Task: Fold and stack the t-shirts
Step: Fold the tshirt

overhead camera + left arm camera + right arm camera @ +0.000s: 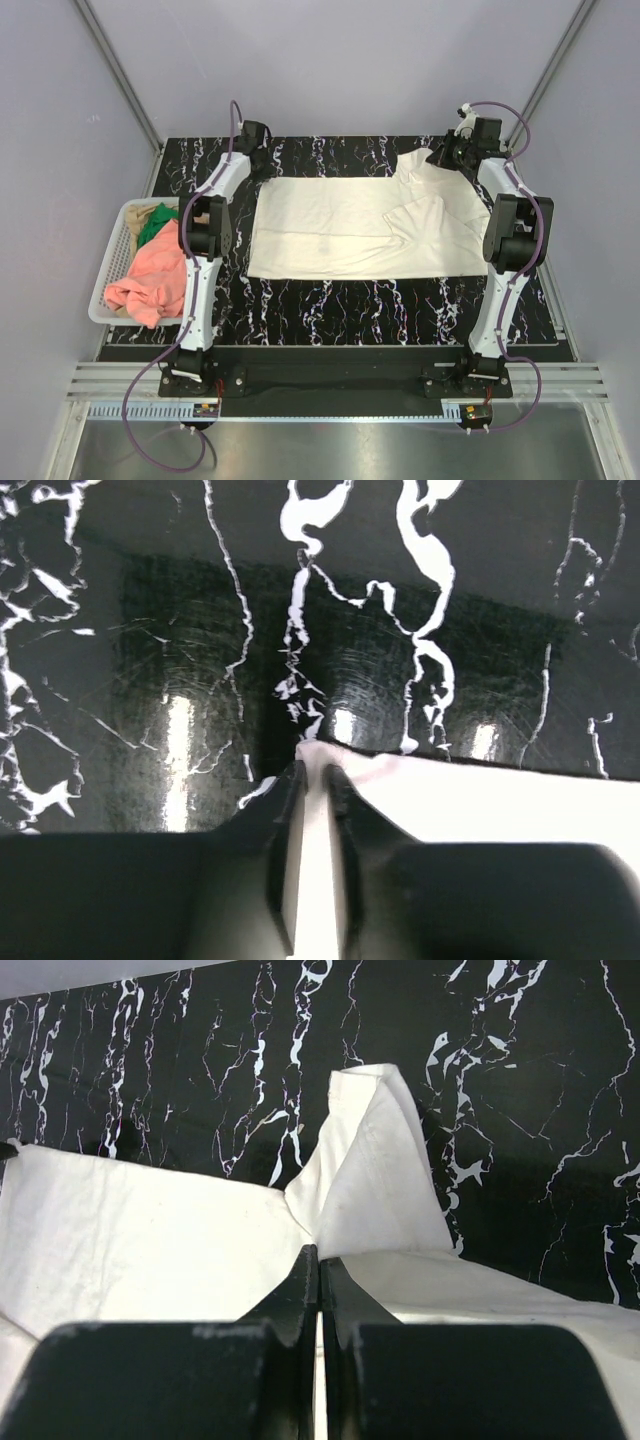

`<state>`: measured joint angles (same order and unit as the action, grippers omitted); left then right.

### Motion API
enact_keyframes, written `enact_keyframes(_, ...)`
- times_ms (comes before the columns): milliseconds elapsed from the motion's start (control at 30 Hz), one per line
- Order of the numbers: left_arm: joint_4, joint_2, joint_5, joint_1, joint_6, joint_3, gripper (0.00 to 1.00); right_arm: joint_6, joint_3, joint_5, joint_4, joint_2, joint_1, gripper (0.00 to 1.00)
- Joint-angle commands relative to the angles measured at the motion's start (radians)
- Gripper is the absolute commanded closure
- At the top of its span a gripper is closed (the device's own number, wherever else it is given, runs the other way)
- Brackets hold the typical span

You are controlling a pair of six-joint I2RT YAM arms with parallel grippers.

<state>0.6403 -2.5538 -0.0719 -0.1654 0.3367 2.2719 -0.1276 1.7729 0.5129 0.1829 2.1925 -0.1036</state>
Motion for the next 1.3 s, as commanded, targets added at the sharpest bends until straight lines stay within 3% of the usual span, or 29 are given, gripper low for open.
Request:
enact_keyframes(0, -0.033, 0.001, 0.047, 0.004, -0.01, 0.046, 0.94, 0.02, 0.003, -0.022, -0.04, -0.074, 0.008, 1.0)
enact_keyframes(33, -0.033, 0.007, 0.053, 0.004, -0.01, 0.046, 1.0, 0.025, 0.0, -0.031, -0.04, -0.08, 0.008, 1.0)
enact_keyframes(400, -0.083, 0.21, 0.066, 0.006, -0.001, -0.087, 1.0, 0.055, -0.085, -0.14, -0.048, -0.165, -0.031, 1.0)
enact_keyframes(833, -0.094, 0.311, 0.081, 0.006, -0.007, -0.219, 1.0, 0.062, -0.248, -0.201, -0.126, -0.275, -0.062, 1.0)
enact_keyframes(1267, -0.119, 0.431, 0.029, 0.004, -0.047, -0.423, 1.0, 0.01, -0.437, -0.365, -0.174, -0.439, -0.065, 1.0)
